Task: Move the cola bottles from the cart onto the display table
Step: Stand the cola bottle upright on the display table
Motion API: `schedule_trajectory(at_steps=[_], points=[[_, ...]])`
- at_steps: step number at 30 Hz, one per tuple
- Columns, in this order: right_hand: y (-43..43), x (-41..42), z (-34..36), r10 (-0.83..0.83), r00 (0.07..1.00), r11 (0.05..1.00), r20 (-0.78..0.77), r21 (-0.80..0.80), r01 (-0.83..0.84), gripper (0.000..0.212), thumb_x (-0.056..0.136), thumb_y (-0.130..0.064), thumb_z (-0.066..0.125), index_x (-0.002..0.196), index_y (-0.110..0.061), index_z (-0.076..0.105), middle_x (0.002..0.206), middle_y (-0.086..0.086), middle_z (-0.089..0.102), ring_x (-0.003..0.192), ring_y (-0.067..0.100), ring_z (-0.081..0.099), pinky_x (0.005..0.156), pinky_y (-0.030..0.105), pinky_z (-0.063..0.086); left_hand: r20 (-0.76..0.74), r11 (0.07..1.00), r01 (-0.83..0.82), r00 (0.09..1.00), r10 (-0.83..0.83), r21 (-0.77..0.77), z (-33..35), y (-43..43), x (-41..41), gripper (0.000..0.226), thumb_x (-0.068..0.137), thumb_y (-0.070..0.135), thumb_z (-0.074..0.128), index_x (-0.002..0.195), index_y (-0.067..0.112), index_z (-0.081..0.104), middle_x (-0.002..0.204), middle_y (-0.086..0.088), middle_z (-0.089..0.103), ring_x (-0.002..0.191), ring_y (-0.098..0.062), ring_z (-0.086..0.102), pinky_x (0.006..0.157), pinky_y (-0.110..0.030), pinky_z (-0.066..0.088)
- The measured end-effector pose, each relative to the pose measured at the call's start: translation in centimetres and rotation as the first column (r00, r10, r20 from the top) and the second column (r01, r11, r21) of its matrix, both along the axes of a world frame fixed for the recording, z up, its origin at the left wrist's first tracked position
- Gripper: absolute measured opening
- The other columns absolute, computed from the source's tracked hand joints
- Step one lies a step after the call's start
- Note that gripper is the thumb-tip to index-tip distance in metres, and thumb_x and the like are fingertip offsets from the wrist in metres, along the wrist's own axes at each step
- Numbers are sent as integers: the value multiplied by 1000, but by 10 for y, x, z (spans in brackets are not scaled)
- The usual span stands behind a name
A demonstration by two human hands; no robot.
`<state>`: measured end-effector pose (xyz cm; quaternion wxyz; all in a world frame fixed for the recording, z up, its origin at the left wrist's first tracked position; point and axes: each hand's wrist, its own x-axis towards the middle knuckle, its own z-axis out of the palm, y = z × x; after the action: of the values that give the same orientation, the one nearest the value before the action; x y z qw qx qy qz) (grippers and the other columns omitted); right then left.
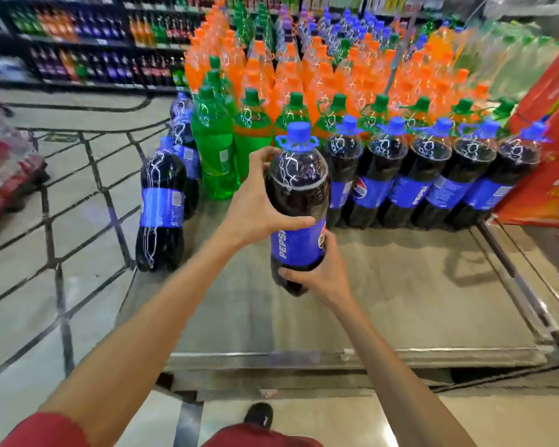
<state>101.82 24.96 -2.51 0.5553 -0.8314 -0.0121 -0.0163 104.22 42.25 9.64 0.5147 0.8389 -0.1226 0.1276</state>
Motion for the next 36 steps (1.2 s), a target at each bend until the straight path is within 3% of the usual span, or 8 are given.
schedule_trajectory(at_steps=[8, 12, 18, 22, 27, 30, 32, 36], points=[[37, 78, -16, -48, 999, 998, -4, -40, 47, 92, 52, -33, 100, 123, -38, 43, 107, -32, 61, 93, -24, 54, 73, 3, 41, -32, 998, 63, 997, -64, -25, -23, 38, 82, 110, 52, 28, 97, 136, 25, 27, 124, 10, 55, 118, -1, 57, 103, -35, 50], [46, 107, -28, -79, 997, 997, -15, -13, 79, 98, 51, -33, 101, 131, -30, 45, 119, -20, 63, 107, -9, 59, 90, 19, 51, -48, 993, 120, 992, -120, 1, -34, 45, 117, 108, 55, 18, 98, 135, 24, 26, 123, 20, 47, 112, 15, 50, 96, -15, 46], [51, 146, -47, -128, 992, 991, 15, -39, 128, 104, 48, -35, 101, 135, -25, 45, 125, -11, 56, 114, 3, 56, 99, 23, 46, -53, 981, 191, 980, -190, 34, -49, 48, 160, 112, 56, 21, 98, 139, 18, 23, 128, 8, 44, 122, -17, 56, 104, -33, 48], [55, 162, -55, -189, 982, 981, 17, -42, 189, 109, 48, -33, 101, 141, -21, 45, 126, -5, 49, 115, 3, 49, 101, 15, 38, -61, 972, 232, 971, -230, 31, -57, 47, 181, 113, 53, 28, 98, 137, 27, 23, 131, 6, 44, 122, -19, 58, 106, -38, 48], [63, 176, -61, -265, 964, 964, -18, -34, 264, 105, 50, -27, 101, 140, -19, 47, 128, -8, 56, 111, 1, 53, 95, 11, 41, -74, 967, 240, 969, -234, 82, -62, 48, 198, 117, 53, 28, 98, 142, 20, 23, 134, 4, 46, 124, -15, 55, 106, -36, 47], [63, 178, -65, -316, 948, 949, -46, -10, 316, 106, 52, -25, 100, 141, -19, 44, 123, -11, 61, 105, 0, 56, 80, -2, 38, -80, 967, 237, 970, -230, 96, -65, 48, 206, 118, 54, 27, 99, 143, 18, 22, 131, 5, 46, 124, -15, 54, 104, -30, 45], [64, 179, -65, -352, 934, 936, -52, -10, 352, 105, 53, -24, 100, 141, -18, 43, 120, -10, 62, 102, 1, 56, 77, 2, 39, -80, 964, 246, 968, -239, 102, -67, 47, 212, 118, 54, 25, 99, 144, 16, 22, 129, 5, 46, 123, -14, 53, 104, -28, 43], [70, 182, -73, -401, 916, 914, -19, -78, 398, 108, 50, -29, 100, 143, -13, 47, 132, 3, 55, 116, 14, 57, 99, 21, 44, -74, 954, 268, 963, -260, 133, -73, 42, 219, 119, 51, 34, 96, 143, 19, 22, 131, 5, 47, 127, -14, 51, 109, -42, 44]])
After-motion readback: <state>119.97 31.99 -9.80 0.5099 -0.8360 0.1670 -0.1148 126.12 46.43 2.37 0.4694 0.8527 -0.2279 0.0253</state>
